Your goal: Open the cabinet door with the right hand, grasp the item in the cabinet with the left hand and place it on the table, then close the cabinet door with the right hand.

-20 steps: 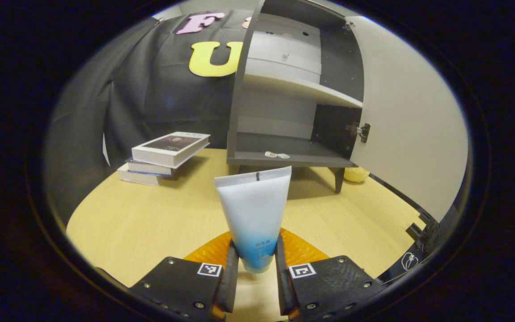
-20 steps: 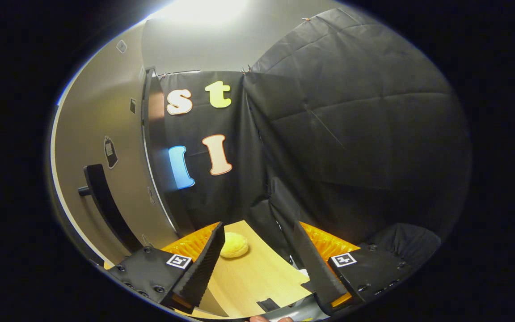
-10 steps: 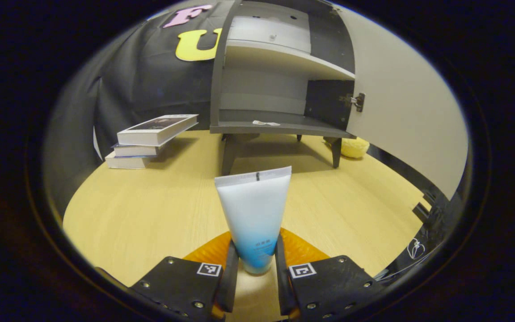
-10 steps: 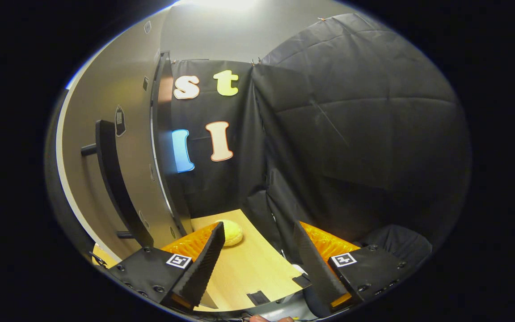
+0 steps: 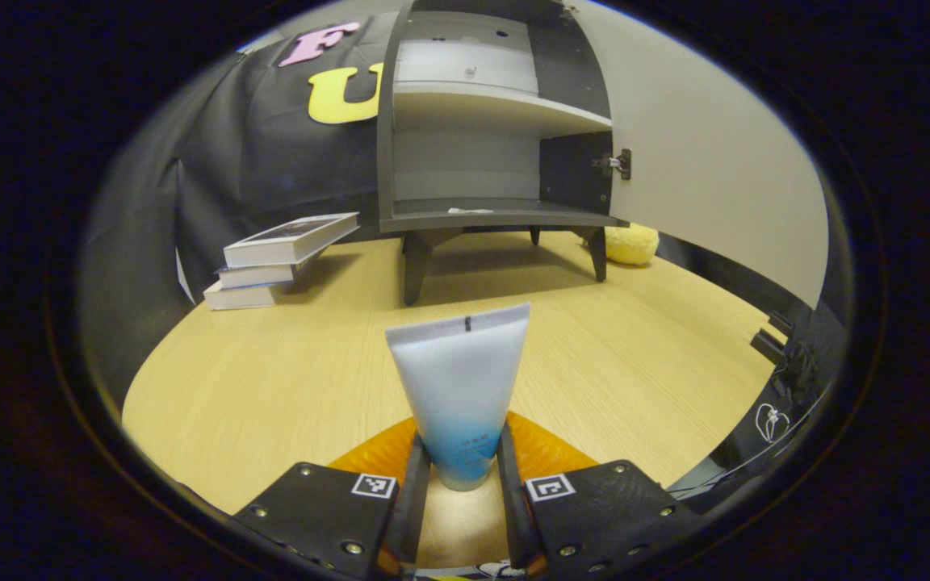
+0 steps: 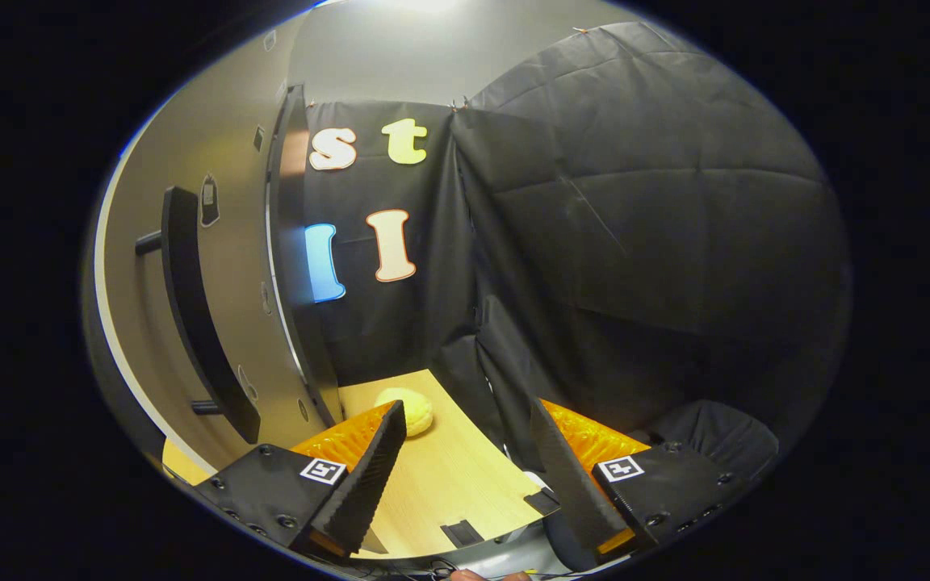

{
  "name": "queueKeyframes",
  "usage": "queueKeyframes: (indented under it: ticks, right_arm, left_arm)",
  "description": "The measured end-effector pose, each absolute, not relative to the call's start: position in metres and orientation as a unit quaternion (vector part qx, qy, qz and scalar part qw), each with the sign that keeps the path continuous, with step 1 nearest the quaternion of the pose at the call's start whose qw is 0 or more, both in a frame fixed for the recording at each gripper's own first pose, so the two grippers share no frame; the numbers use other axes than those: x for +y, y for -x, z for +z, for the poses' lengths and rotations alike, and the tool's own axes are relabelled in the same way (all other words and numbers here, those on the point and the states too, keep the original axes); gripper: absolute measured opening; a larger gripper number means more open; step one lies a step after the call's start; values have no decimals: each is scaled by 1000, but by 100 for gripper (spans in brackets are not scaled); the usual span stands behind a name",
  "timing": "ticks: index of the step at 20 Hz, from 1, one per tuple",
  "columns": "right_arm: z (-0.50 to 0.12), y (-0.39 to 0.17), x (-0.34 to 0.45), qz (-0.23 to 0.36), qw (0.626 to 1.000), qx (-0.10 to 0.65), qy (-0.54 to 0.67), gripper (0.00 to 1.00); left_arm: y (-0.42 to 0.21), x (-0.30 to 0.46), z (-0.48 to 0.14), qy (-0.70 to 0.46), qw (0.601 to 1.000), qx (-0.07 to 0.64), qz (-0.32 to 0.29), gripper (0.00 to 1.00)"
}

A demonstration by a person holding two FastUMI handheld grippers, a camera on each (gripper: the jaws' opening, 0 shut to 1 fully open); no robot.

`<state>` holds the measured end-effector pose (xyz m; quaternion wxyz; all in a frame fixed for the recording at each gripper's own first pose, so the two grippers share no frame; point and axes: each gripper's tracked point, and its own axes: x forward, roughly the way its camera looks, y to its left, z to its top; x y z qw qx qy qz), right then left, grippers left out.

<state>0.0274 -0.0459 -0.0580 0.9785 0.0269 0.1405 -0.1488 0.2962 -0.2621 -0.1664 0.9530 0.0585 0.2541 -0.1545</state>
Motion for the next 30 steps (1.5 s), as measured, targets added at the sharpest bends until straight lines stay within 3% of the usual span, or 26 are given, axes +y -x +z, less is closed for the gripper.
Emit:
queueKeyframes:
  ticks: [2, 3, 5, 9, 10, 15, 19, 21, 23, 27, 28, 30]
  right_arm:
    - [-61, -29, -44, -145, 978, 144, -26, 97]
    - [-63, -30, -44, -144, 978, 145, -28, 97]
    - [-64, -33, -45, -144, 978, 146, -32, 97]
    - [-66, -32, -48, -152, 976, 153, -42, 97]
    - [-65, -33, -49, -152, 976, 152, -46, 97]
    - [-69, -44, -61, -145, 977, 144, -58, 97]
    - [-64, -60, -78, -127, 982, 129, -56, 97]
    - [-56, -66, -87, -112, 985, 123, -51, 97]
    - [-41, -70, -92, -92, 989, 109, -46, 97]
    - [-9, -79, -86, -35, 996, 78, -39, 97]
    - [-2, -81, -80, -18, 996, 69, -49, 92]
    - [8, -82, -64, 24, 996, 59, -66, 97]
  left_arm:
    - [-292, -261, -165, -66, 953, 253, -152, 51]
    - [-291, -261, -166, -66, 953, 254, -151, 46]
    - [-288, -259, -164, -65, 953, 254, -150, 52]
    - [-288, -255, -138, -63, 958, 238, -147, 92]
    - [-289, -257, -124, -62, 959, 229, -153, 95]
    - [-273, -254, -20, -54, 974, 158, -155, 95]
    - [-266, -242, 87, -27, 991, 103, -86, 92]
    - [-266, -237, 140, -21, 996, 77, -43, 95]
    - [-271, -235, 184, -8, 998, 54, 3, 92]
    - [-273, -245, 246, -18, 998, 32, 46, 95]
    - [-272, -248, 259, -27, 998, 28, 55, 92]
    - [-263, -257, 282, -38, 996, 25, 71, 91]
